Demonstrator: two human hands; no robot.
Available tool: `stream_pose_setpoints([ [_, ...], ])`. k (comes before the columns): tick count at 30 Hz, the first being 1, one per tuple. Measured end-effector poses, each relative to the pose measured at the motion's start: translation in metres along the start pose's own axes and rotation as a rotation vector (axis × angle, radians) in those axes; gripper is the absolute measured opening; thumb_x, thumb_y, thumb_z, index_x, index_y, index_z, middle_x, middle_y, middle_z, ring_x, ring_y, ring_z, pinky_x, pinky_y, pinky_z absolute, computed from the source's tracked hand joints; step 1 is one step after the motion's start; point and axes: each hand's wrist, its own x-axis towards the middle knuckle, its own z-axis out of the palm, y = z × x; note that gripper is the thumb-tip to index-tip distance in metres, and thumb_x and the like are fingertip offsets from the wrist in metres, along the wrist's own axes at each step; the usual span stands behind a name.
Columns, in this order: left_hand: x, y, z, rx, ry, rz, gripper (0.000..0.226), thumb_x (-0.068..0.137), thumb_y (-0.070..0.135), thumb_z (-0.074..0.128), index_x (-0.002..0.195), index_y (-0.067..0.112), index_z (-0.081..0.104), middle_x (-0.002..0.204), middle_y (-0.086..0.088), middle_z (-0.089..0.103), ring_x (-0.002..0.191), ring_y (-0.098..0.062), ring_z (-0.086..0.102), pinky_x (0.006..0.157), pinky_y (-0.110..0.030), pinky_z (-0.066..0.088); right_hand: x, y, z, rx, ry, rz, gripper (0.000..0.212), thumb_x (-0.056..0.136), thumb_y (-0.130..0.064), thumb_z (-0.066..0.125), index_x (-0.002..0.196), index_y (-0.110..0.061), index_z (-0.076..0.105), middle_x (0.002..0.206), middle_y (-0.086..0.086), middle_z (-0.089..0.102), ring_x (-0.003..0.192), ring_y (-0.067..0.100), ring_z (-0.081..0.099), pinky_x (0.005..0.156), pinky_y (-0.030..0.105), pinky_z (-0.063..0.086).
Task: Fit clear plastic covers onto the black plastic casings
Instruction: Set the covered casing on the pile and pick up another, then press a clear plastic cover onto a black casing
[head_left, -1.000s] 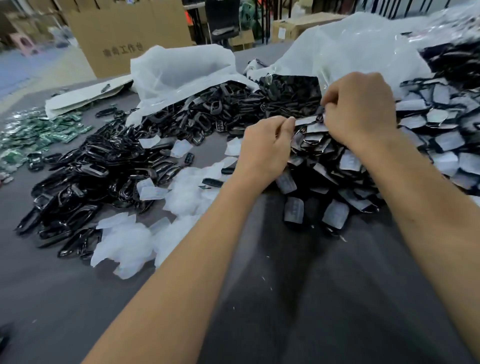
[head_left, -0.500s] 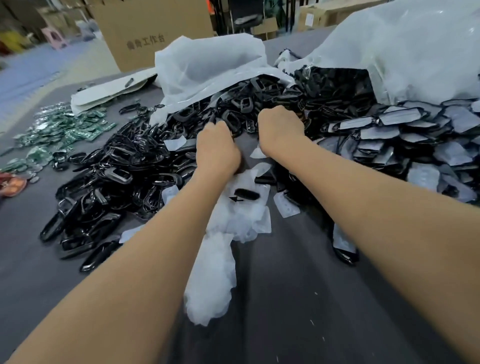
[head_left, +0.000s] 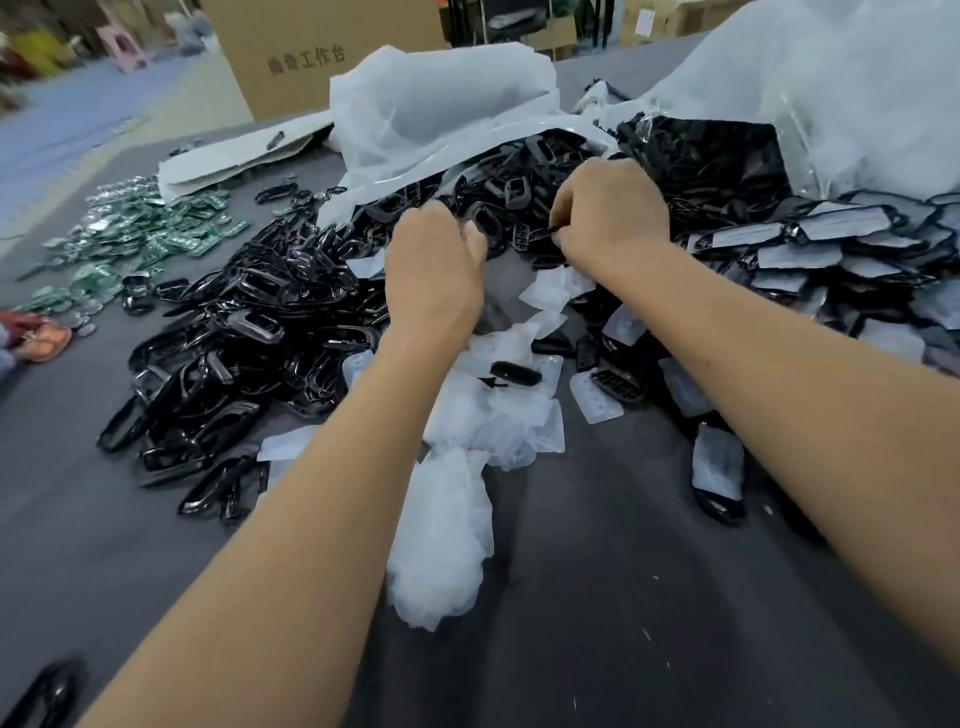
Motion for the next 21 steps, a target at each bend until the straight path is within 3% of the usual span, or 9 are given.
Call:
stream_pose_setpoints([
  [2,-0.015,-0.006,-0.016,-0.138,0.113,-0.040,0.031,0.105,0.027,0.046,0.084,0.006,0.054,0.080,-0.006,0.056,0.074,-0.022,0.049,0.065,-0.024,0.025,-0.016,-0.001,-0.010,0.198,0.090,-0.006,0.016,0.091,-0.016,0.076,0.104,-0.023,0.083,0.101,0.002,0.078,0.099,0.019,0.069,0.092,0.031,0.057],
  [4,-0.036,-0.009,-0.029,-0.249,0.182,-0.084,0.033,0.106,0.027,0.047,0.080,0.008,0.054,0.069,0.003,0.052,0.063,-0.012,0.046,0.062,-0.026,0.026,-0.042,-0.007,-0.013,0.544,0.095,0.033,0.015,0.091,-0.017,0.077,0.105,-0.019,0.083,0.093,-0.002,0.077,0.084,0.007,0.068,0.084,0.023,0.056],
  [6,-0.057,-0.011,-0.036,-0.473,0.201,-0.179,0.035,0.106,0.027,0.051,0.077,0.006,0.054,0.066,0.003,0.060,0.060,-0.008,0.055,0.061,-0.021,0.037,-0.074,-0.014,-0.009,0.979,-0.009,0.127,0.015,0.092,-0.010,0.077,0.106,-0.013,0.081,0.084,-0.001,0.075,0.068,0.003,0.066,0.065,0.020,0.054],
  [8,-0.074,-0.015,-0.038,-0.861,0.147,-0.363,0.032,0.106,0.021,0.054,0.082,0.000,0.058,0.069,-0.004,0.072,0.061,-0.018,0.071,0.060,-0.029,0.055,-0.102,-0.018,-0.002,1.249,-0.113,0.170,0.017,0.093,-0.004,0.075,0.108,-0.012,0.077,0.080,0.003,0.073,0.063,0.009,0.066,0.056,0.020,0.050],
  [10,-0.090,-0.019,-0.038,-1.150,0.092,-0.510,0.019,0.104,0.012,0.059,0.089,0.000,0.058,0.071,-0.007,0.074,0.060,-0.017,0.072,0.058,-0.027,0.058,-0.122,-0.018,0.005,1.334,-0.140,0.130,0.018,0.094,-0.002,0.073,0.110,-0.011,0.075,0.076,0.004,0.073,0.064,0.015,0.067,0.056,0.022,0.051],
  [13,-0.103,-0.024,-0.035,-1.256,0.061,-0.541,0.006,0.099,-0.001,0.062,0.103,-0.003,0.058,0.085,-0.020,0.073,0.068,-0.018,0.074,0.064,-0.023,0.059,-0.136,-0.018,0.013,1.389,-0.092,0.108,0.017,0.094,0.003,0.070,0.107,-0.008,0.075,0.079,0.009,0.073,0.066,0.020,0.072,0.060,0.023,0.056],
  [17,-0.103,-0.029,-0.036,-1.153,-0.031,-0.478,0.024,0.094,-0.008,0.060,0.112,0.008,0.062,0.080,-0.013,0.075,0.064,-0.020,0.075,0.070,-0.031,0.063,-0.142,-0.019,0.024,1.370,-0.092,0.090,0.018,0.093,0.004,0.070,0.107,-0.006,0.075,0.079,0.010,0.076,0.069,0.026,0.076,0.064,0.028,0.060],
  [21,-0.106,-0.029,-0.038,-1.164,-0.253,-0.344,0.045,0.087,-0.015,0.052,0.111,0.016,0.074,0.073,-0.003,0.072,0.064,-0.016,0.072,0.063,-0.025,0.059,-0.141,-0.017,0.028,1.354,-0.075,0.069,0.017,0.091,0.003,0.074,0.104,-0.008,0.074,0.077,0.006,0.077,0.066,0.024,0.076,0.062,0.027,0.060],
])
